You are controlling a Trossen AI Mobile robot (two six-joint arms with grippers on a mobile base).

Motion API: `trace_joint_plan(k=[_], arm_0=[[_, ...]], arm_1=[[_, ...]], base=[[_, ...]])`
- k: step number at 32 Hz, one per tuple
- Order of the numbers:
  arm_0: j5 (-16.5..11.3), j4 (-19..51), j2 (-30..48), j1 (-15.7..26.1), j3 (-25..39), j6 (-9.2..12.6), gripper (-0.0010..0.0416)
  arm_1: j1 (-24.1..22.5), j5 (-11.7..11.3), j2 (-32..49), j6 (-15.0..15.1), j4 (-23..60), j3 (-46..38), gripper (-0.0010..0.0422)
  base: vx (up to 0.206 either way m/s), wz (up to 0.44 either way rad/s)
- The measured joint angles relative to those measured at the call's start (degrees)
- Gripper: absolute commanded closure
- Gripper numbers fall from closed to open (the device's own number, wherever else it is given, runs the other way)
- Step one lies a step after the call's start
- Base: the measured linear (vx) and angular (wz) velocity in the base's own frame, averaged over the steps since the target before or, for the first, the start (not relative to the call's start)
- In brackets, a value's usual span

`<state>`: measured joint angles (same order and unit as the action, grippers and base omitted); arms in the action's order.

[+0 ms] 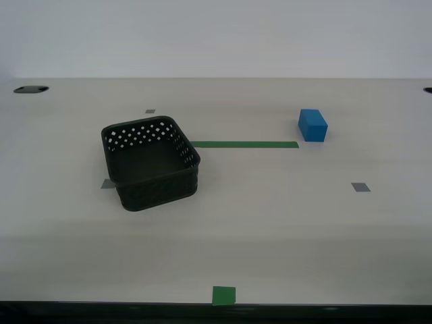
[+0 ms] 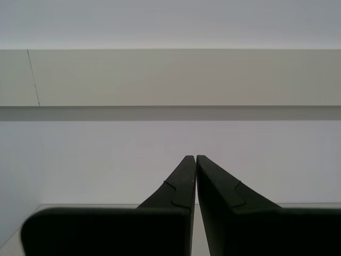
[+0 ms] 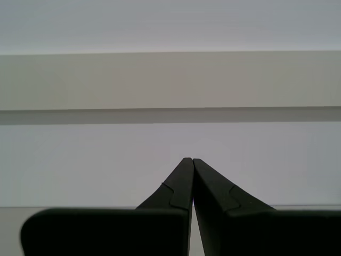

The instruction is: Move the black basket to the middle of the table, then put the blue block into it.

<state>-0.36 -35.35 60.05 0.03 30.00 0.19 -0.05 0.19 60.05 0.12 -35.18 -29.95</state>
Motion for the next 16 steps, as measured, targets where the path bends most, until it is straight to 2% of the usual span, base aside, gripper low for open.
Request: trace_joint_plan(k=[16], arm_0=[[0.00,0.00,0.00,0.02,0.00,0.00,0.0405]], arm_1=[[0.00,0.00,0.00,-0.02,0.00,0.00,0.0412]], base=[[0.000,0.000]])
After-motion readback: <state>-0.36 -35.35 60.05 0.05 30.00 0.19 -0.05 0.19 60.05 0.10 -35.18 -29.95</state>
